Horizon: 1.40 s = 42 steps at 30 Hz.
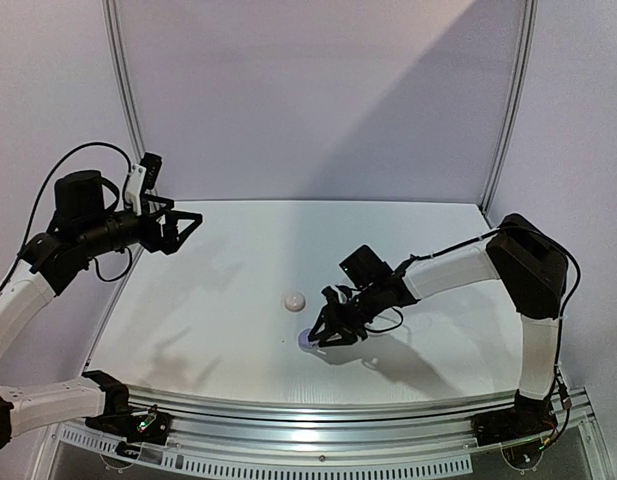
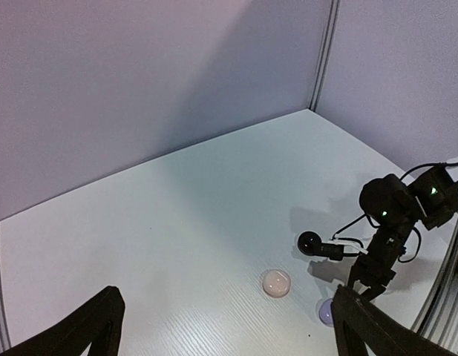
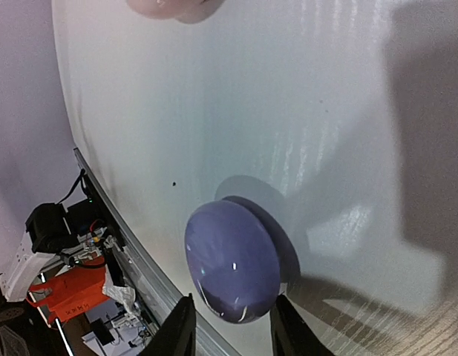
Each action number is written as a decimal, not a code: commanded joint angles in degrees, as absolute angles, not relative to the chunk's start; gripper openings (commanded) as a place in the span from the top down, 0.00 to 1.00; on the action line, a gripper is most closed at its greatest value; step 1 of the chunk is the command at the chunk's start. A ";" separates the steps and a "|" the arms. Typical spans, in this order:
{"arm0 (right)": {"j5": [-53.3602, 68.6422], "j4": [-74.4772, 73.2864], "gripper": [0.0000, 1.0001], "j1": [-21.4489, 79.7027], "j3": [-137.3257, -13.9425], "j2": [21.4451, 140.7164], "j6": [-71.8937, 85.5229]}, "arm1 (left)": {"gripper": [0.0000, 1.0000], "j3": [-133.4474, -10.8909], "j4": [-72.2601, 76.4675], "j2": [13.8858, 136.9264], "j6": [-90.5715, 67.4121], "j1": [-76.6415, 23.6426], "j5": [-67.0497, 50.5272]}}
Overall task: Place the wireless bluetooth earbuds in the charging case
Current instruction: Place the charging case with the earbuds at the center of the board, then reset both arms
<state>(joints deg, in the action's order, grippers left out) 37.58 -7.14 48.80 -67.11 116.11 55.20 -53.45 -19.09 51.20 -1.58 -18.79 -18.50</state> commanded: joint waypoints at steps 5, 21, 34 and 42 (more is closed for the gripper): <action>29.25 -28.70 0.37 49.04 -75.92 114.55 46.10 | 0.01 -52.30 -18.97 49.97 -1.58 -17.07 -18.14; -1.89 -25.28 0.01 27.41 -69.51 90.04 42.45 | 0.01 -39.56 -12.83 48.41 -11.98 -4.53 -10.31; -29.78 -15.24 0.01 6.86 -43.68 67.62 40.80 | 0.01 -23.63 2.32 51.86 -9.14 4.15 -0.33; -33.80 -7.94 0.01 6.85 -36.88 65.95 39.75 | 0.01 -21.26 6.95 54.46 -6.81 8.92 -3.45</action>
